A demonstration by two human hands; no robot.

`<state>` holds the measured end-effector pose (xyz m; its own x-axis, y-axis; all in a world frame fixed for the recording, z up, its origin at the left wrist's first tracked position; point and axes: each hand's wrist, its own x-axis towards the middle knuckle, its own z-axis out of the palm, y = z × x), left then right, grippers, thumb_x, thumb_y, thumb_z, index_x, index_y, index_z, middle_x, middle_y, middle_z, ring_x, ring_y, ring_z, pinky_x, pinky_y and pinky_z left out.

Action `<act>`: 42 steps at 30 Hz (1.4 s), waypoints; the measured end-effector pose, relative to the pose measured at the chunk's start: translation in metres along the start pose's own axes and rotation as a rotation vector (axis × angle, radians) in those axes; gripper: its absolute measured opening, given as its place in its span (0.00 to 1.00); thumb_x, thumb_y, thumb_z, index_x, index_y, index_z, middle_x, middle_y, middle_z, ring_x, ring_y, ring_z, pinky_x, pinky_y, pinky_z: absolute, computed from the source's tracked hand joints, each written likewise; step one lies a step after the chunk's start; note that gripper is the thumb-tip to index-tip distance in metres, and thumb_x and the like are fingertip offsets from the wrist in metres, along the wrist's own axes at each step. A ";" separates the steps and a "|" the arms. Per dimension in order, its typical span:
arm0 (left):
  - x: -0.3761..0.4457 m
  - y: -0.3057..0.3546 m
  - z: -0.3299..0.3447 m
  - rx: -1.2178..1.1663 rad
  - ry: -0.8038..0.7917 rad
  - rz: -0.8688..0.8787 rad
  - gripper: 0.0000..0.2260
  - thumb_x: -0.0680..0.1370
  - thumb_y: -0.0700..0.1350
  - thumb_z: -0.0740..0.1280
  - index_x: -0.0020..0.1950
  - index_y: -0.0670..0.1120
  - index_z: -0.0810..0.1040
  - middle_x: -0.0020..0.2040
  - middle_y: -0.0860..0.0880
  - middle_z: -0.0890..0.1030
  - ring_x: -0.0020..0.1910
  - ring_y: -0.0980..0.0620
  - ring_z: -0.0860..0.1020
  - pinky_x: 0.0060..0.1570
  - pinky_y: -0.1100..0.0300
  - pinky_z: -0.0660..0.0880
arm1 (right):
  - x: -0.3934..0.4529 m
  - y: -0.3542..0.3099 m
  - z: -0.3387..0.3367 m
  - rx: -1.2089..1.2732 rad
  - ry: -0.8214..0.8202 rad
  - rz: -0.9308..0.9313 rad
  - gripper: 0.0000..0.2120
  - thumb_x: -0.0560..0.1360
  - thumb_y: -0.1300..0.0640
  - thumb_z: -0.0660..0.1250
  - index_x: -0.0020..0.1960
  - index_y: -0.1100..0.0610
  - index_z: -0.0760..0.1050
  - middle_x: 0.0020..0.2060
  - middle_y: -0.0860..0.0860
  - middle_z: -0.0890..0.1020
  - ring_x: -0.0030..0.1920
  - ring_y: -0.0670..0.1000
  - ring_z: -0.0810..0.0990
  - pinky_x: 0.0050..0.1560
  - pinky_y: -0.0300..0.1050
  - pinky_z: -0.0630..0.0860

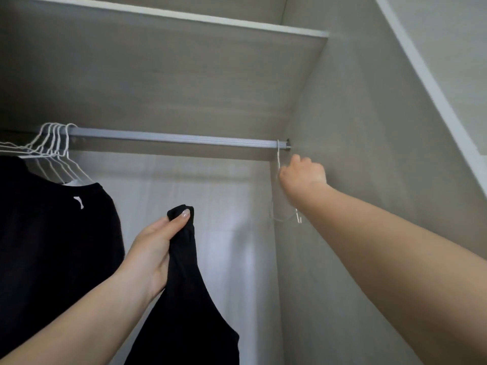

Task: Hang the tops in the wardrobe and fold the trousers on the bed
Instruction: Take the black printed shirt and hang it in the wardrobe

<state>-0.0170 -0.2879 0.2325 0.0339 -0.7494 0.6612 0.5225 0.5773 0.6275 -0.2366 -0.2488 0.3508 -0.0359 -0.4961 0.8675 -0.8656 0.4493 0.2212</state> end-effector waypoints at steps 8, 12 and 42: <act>0.028 -0.003 0.000 0.009 -0.054 -0.005 0.03 0.75 0.45 0.70 0.41 0.47 0.80 0.31 0.50 0.79 0.31 0.52 0.77 0.34 0.60 0.74 | 0.011 0.016 0.022 0.295 0.011 0.181 0.17 0.76 0.68 0.56 0.63 0.61 0.72 0.60 0.60 0.78 0.60 0.61 0.77 0.52 0.48 0.72; 0.036 -0.004 -0.008 0.018 -0.061 -0.011 0.03 0.74 0.46 0.70 0.45 0.47 0.81 0.33 0.50 0.80 0.32 0.52 0.77 0.33 0.60 0.74 | 0.022 0.017 0.028 0.357 0.130 0.203 0.16 0.74 0.70 0.56 0.58 0.60 0.73 0.52 0.61 0.82 0.54 0.61 0.80 0.46 0.46 0.73; -0.005 -0.057 -0.181 0.880 0.040 -0.083 0.09 0.80 0.43 0.63 0.44 0.48 0.81 0.44 0.44 0.81 0.44 0.47 0.79 0.52 0.50 0.77 | -0.150 -0.021 0.094 0.540 0.221 -0.295 0.18 0.80 0.57 0.55 0.68 0.51 0.72 0.52 0.59 0.79 0.51 0.65 0.79 0.49 0.54 0.75</act>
<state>0.1075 -0.3758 0.1196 0.0629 -0.8011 0.5952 -0.3196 0.5489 0.7724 -0.2595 -0.2536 0.1739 0.2954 -0.3510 0.8886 -0.9545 -0.1476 0.2590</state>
